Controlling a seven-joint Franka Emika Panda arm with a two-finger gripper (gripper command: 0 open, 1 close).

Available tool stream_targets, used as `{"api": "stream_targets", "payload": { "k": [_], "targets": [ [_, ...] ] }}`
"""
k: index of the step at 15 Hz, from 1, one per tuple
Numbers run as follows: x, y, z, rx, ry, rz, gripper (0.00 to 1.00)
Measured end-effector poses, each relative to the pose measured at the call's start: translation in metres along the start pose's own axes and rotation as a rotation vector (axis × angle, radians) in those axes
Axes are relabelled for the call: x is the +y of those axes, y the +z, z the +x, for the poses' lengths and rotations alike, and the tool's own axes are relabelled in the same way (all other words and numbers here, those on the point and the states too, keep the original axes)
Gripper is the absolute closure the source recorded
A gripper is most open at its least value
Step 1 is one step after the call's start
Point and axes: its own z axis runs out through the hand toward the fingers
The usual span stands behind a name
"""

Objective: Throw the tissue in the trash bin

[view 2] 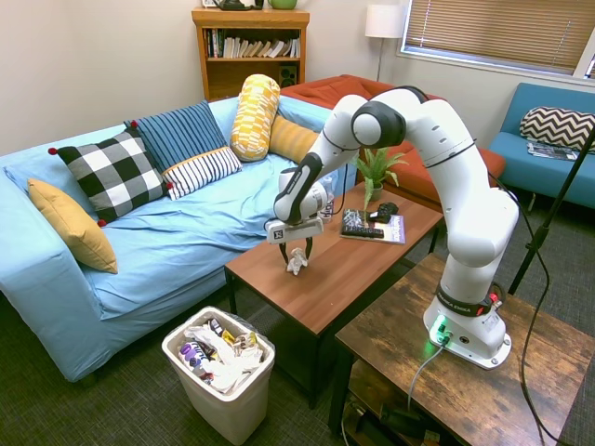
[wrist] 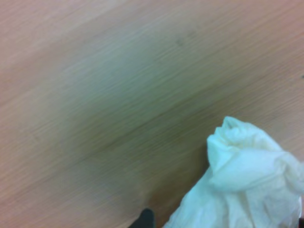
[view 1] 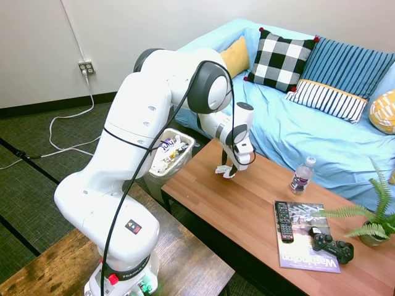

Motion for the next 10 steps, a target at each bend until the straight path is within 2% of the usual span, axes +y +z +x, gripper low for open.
{"api": "stream_targets", "payload": {
  "k": [10],
  "targets": [
    [-0.0059, -0.0034, -0.0015, -0.025, 0.009, 0.022, 1.0]
  ]
}}
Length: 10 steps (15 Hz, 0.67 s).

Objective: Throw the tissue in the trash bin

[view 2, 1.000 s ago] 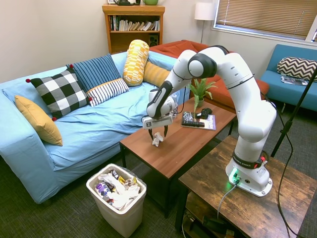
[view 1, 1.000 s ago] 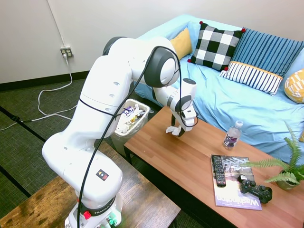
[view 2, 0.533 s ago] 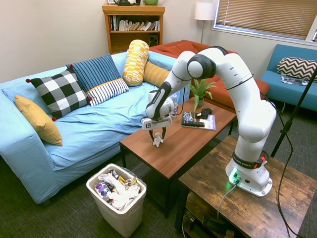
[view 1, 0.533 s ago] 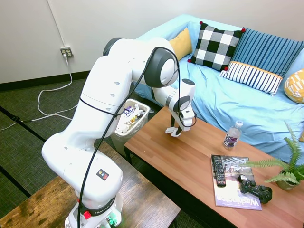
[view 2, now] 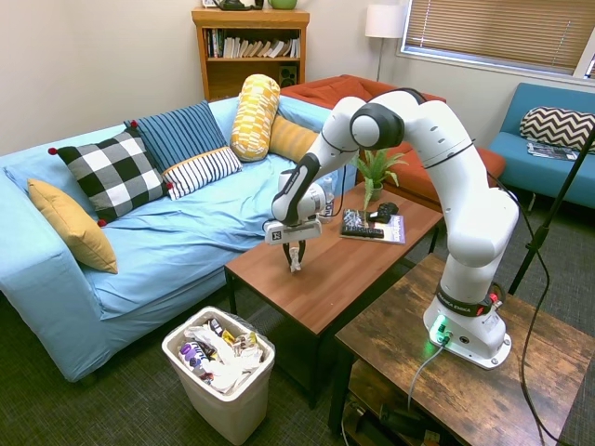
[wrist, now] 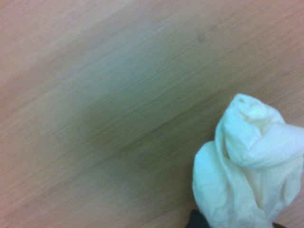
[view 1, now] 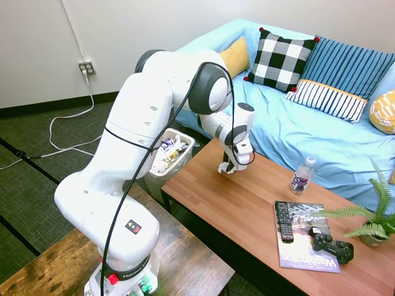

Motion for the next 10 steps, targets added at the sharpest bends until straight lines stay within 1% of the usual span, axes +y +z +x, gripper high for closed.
{"api": "stream_targets", "payload": {
  "k": [2, 4, 5, 7, 10],
  "targets": [
    [-0.008, -0.023, -0.013, 0.012, -0.032, 0.033, 1.0],
    [-0.016, -0.054, -0.047, 0.038, -0.116, 0.07, 1.0],
    [-0.018, -0.069, -0.073, 0.053, -0.174, 0.083, 1.0],
    [-0.022, -0.092, -0.14, 0.079, -0.287, 0.099, 1.0],
    [-0.019, -0.095, -0.253, 0.123, -0.448, 0.092, 1.0]
  ]
}}
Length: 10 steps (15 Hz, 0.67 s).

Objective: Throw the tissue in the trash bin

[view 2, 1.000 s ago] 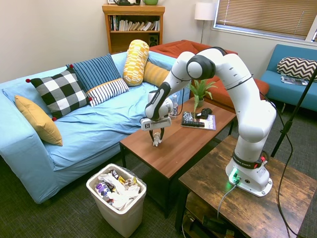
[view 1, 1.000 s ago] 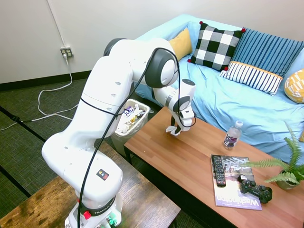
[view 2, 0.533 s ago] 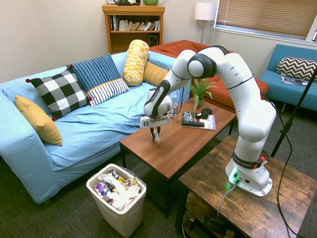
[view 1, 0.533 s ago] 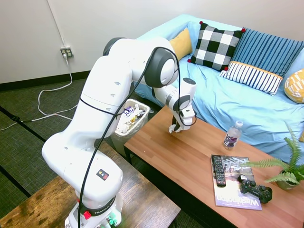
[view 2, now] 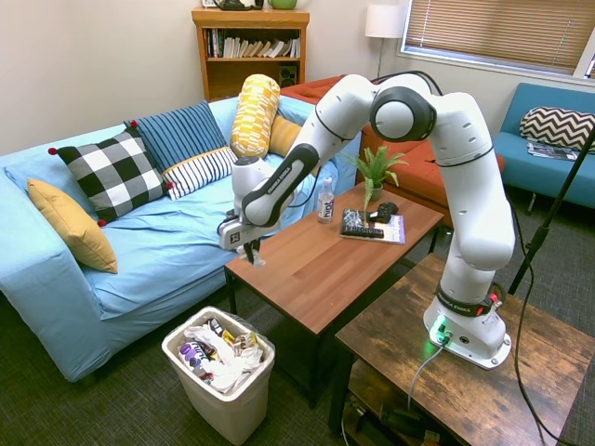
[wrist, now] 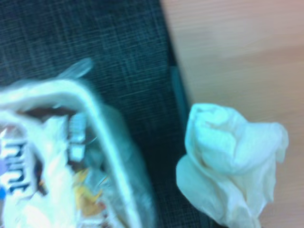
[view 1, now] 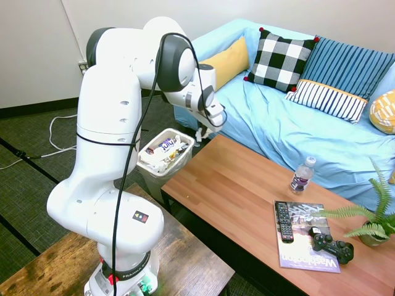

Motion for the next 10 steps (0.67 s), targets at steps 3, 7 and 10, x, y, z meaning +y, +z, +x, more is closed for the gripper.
{"api": "stream_targets", "payload": {
  "k": [3, 7, 10],
  "targets": [
    [-0.028, 0.017, -0.09, 0.015, -0.131, -0.034, 0.0],
    [-0.042, 0.052, -0.14, 0.016, -0.212, -0.066, 0.0],
    [-0.042, 0.064, -0.155, 0.017, -0.24, -0.082, 0.0]
  ]
}}
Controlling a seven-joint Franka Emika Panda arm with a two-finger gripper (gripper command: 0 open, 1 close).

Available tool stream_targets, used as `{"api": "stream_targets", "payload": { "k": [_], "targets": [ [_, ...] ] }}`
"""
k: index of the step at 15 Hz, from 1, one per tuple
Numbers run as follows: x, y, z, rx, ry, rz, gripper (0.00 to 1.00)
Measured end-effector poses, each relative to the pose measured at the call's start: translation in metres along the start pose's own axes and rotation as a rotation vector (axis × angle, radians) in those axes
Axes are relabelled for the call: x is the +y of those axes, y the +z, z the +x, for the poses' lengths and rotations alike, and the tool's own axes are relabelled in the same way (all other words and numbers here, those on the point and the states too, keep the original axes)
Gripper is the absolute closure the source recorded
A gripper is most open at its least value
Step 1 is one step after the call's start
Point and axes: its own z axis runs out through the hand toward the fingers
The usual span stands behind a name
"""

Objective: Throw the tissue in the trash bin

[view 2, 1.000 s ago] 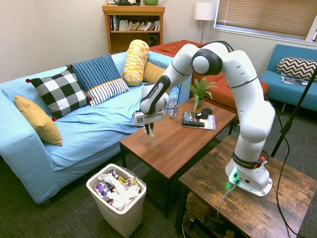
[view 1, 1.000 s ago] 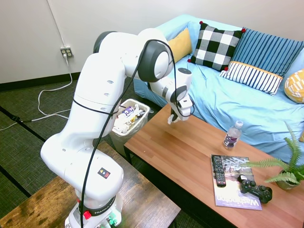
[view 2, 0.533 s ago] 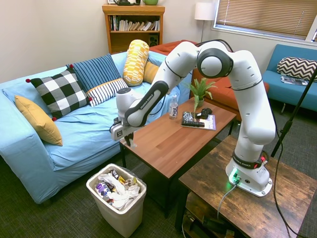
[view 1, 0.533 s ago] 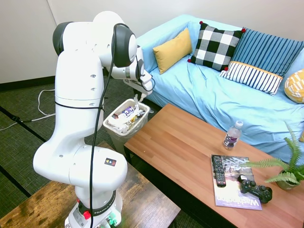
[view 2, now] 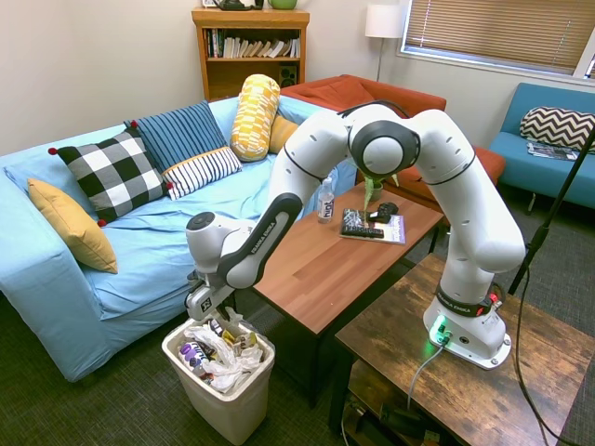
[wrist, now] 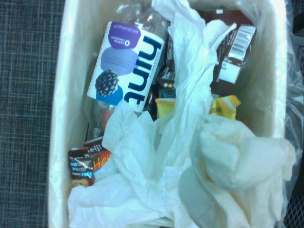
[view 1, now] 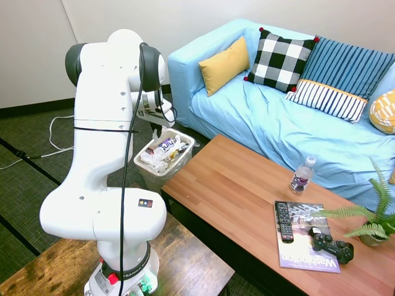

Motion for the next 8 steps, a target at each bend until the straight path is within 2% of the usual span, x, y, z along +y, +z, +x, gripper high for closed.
{"api": "stream_targets", "payload": {
  "k": [4, 8],
  "targets": [
    [0.0007, 0.0051, -0.0029, 0.001, -0.005, -0.01, 0.0],
    [0.0045, 0.0079, -0.008, -0.018, -0.03, -0.052, 0.0]
  ]
}}
